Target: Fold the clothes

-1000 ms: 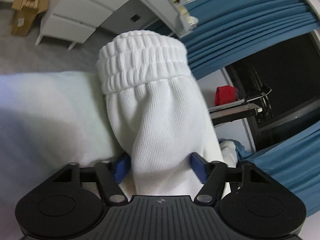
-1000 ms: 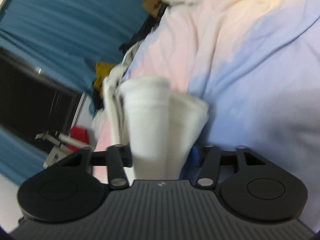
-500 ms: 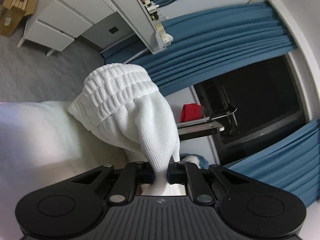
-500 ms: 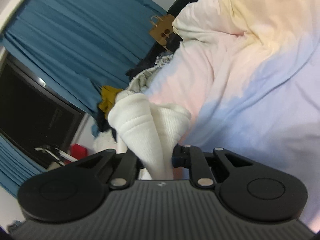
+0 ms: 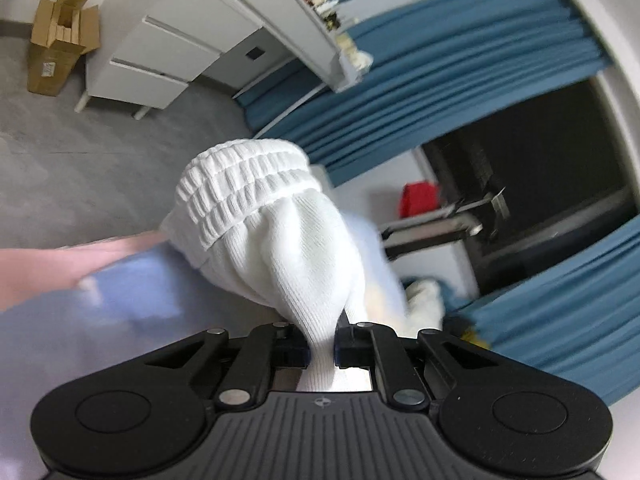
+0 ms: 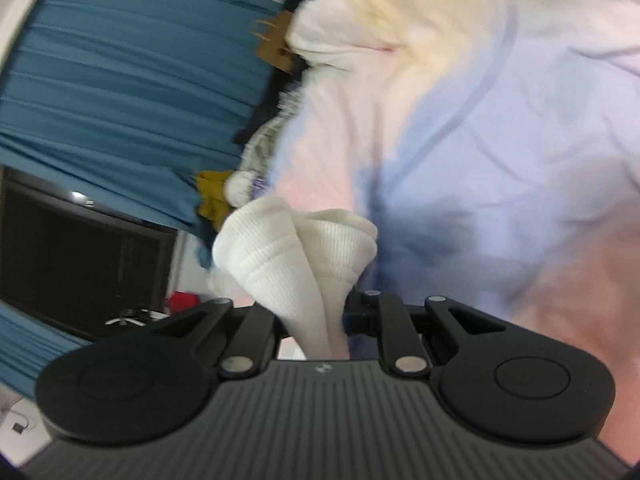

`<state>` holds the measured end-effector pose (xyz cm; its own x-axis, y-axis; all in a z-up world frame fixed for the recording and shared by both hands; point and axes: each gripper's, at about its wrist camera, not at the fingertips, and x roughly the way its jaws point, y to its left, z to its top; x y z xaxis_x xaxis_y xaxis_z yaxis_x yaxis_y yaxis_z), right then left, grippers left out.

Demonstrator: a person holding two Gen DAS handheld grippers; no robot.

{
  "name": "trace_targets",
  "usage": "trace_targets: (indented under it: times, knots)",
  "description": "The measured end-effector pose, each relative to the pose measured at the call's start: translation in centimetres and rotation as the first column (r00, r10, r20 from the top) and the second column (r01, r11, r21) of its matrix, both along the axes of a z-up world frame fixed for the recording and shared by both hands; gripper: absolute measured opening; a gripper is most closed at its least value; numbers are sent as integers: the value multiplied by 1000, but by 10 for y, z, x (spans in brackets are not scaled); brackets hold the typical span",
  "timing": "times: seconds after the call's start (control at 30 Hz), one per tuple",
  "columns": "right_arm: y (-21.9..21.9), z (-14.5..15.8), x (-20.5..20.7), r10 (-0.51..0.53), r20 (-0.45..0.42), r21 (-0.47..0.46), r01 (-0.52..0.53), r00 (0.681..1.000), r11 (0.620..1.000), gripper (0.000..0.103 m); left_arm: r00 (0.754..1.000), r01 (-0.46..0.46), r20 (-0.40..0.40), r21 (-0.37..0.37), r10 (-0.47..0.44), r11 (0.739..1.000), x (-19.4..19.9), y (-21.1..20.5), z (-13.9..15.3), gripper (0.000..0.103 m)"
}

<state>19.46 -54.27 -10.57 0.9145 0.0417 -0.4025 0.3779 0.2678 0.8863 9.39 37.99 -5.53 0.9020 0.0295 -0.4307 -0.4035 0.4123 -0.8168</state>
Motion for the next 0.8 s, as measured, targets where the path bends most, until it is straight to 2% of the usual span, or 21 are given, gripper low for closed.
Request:
trace_targets:
  times: [0.1,0.2,0.33,0.4,0.47,0.57,0.7,0.8]
  knots:
    - [-2,-13,1,-23,-41,-2,23,999,1000,15,996,8,-84,-6,-9,1000,-6,-3,-7,12]
    - [0,-17,5,-32,-57,-29,30,998,999,14,993,14,-116,-22,-16,1000,-16,-1,-9,14]
    - [-5,-30,6,-35,-69,8,35,997,999,14,988,25,-151,54,-16,998,-47,-8,5,23]
    - [-9,-35,7,-30,-66,34,32,997,999,14,987,32,-158,107,-15,994,-61,-14,18,23]
    - [-11,-35,10,-21,-68,29,23,997,999,14,986,58,-162,197,-25,979,-72,-26,34,31]
    - [-10,-34,14,-8,-85,-7,7,996,1000,15,986,103,-157,327,-54,939,-81,-48,62,42]
    - [-11,-36,16,-8,-90,-3,7,996,1000,15,985,151,-137,426,-101,892,-68,-85,86,47]
    - [-12,-37,15,-7,-94,2,7,996,1000,15,976,216,-140,464,-169,859,-44,-121,89,48]
